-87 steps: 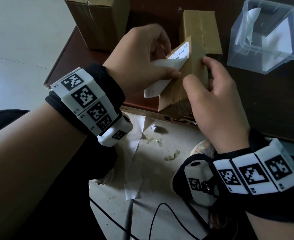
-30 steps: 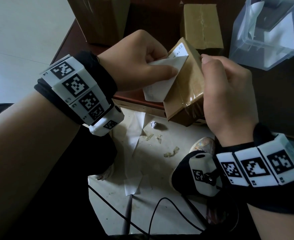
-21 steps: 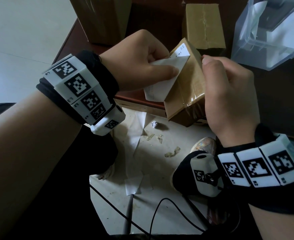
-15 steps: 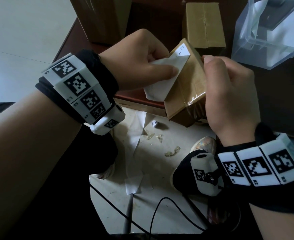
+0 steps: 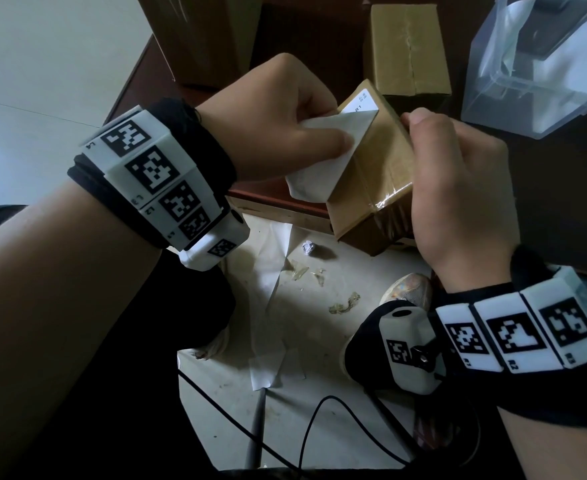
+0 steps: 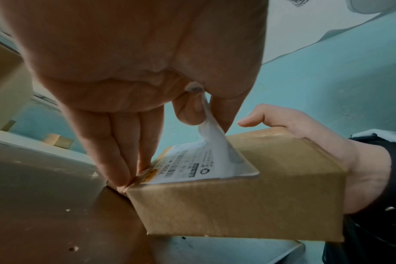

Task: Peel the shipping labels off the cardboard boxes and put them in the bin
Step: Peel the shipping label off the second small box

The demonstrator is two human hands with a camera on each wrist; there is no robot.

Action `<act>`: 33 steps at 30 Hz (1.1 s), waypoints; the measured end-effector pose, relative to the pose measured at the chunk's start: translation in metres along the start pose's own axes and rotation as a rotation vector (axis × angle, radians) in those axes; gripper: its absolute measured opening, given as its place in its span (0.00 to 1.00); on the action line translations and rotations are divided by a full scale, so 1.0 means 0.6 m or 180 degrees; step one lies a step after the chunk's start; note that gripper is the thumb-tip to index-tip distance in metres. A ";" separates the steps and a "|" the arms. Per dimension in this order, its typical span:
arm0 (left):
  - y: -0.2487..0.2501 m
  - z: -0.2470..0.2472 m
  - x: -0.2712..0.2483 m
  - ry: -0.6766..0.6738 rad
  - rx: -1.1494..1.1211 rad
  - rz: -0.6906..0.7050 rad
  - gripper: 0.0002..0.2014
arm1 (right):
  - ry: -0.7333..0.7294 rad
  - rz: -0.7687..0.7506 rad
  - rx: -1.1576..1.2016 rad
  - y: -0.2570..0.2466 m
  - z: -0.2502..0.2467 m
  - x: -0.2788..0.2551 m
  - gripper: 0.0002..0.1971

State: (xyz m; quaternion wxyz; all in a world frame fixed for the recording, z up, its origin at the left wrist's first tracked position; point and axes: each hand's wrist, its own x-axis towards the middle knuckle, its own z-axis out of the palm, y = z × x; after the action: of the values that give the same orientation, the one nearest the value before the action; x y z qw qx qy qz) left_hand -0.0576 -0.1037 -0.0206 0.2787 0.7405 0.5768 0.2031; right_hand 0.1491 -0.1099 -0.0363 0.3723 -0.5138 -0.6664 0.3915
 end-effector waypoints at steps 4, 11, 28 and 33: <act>0.001 -0.001 0.000 0.0022 -0.0010 -0.0058 0.26 | 0.0019 0.0020 0.0014 0.001 0.000 0.000 0.26; 0.001 -0.001 0.000 0.0017 0.0015 -0.0045 0.27 | 0.0010 0.0020 0.0015 0.005 -0.001 0.004 0.27; 0.000 -0.004 -0.001 0.0023 -0.0092 -0.0107 0.34 | -0.0014 -0.0142 -0.0003 0.009 -0.002 0.006 0.27; -0.001 -0.001 -0.001 0.0041 -0.0136 -0.0100 0.32 | -0.0038 -0.0155 0.0029 0.007 -0.002 0.006 0.28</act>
State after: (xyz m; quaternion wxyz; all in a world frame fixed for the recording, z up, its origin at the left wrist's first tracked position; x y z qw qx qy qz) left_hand -0.0585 -0.1039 -0.0204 0.2939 0.7238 0.5857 0.2159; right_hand 0.1510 -0.1054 -0.0390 0.3801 -0.4934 -0.6791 0.3885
